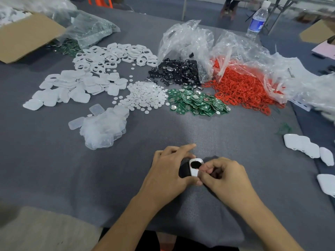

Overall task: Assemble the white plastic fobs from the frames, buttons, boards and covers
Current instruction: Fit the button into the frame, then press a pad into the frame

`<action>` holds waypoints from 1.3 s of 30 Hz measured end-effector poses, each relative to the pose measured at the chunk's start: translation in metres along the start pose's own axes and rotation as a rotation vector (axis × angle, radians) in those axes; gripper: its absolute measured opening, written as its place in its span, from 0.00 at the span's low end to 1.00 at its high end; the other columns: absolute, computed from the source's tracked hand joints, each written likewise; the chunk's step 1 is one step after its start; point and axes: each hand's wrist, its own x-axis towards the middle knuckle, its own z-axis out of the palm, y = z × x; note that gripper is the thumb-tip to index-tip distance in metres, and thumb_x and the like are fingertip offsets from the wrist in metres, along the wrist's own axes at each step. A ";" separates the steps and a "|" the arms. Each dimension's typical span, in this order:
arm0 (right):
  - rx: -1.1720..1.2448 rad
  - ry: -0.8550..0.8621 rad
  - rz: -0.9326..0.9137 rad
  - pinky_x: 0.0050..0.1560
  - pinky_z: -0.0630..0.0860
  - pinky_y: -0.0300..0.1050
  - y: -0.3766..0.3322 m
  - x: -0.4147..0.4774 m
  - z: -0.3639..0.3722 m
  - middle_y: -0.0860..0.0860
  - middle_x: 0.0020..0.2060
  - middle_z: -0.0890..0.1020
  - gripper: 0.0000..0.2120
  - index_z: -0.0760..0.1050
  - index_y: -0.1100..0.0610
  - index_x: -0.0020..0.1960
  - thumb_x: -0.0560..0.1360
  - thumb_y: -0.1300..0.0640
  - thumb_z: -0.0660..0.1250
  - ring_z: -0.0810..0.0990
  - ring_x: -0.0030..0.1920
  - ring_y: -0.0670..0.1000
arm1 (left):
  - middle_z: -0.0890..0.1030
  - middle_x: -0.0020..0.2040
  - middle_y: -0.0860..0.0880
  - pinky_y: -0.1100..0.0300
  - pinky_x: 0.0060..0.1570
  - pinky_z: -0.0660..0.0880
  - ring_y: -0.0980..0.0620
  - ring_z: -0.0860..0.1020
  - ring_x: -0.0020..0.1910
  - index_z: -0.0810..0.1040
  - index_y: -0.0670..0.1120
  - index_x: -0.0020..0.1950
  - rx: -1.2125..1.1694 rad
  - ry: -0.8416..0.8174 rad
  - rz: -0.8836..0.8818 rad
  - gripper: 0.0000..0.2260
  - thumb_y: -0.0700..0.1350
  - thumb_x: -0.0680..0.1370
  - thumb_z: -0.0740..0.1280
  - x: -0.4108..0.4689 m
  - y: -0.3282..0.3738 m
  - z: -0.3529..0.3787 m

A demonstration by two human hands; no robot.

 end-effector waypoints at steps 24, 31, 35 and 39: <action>0.102 -0.124 -0.352 0.54 0.78 0.43 -0.148 0.067 0.165 0.45 0.52 0.79 0.13 0.80 0.51 0.61 0.76 0.58 0.69 0.79 0.50 0.45 | 0.75 0.60 0.47 0.60 0.57 0.69 0.49 0.72 0.59 0.78 0.45 0.65 0.122 0.717 -0.505 0.12 0.41 0.81 0.69 -0.033 -0.066 -0.105; 0.072 -0.081 -0.427 0.54 0.76 0.41 -0.140 0.067 0.175 0.44 0.52 0.79 0.11 0.81 0.52 0.58 0.76 0.57 0.70 0.77 0.52 0.46 | 0.71 0.60 0.52 0.67 0.54 0.72 0.59 0.74 0.50 0.80 0.46 0.61 0.021 0.793 -0.489 0.10 0.38 0.81 0.69 -0.033 -0.070 -0.106; 0.148 -0.088 -0.406 0.51 0.73 0.33 -0.142 0.064 0.170 0.42 0.49 0.76 0.04 0.81 0.50 0.51 0.77 0.56 0.70 0.76 0.50 0.43 | 0.74 0.54 0.52 0.74 0.52 0.69 0.53 0.75 0.51 0.81 0.49 0.52 -0.010 0.837 -0.449 0.05 0.39 0.80 0.71 -0.036 -0.067 -0.109; 0.341 -0.105 -0.349 0.45 0.72 0.30 -0.142 0.053 0.145 0.42 0.43 0.80 0.06 0.77 0.48 0.47 0.78 0.59 0.69 0.79 0.46 0.43 | 0.81 0.47 0.57 0.72 0.49 0.71 0.55 0.79 0.49 0.81 0.52 0.52 -0.161 0.829 -0.383 0.04 0.45 0.80 0.72 -0.039 -0.053 -0.114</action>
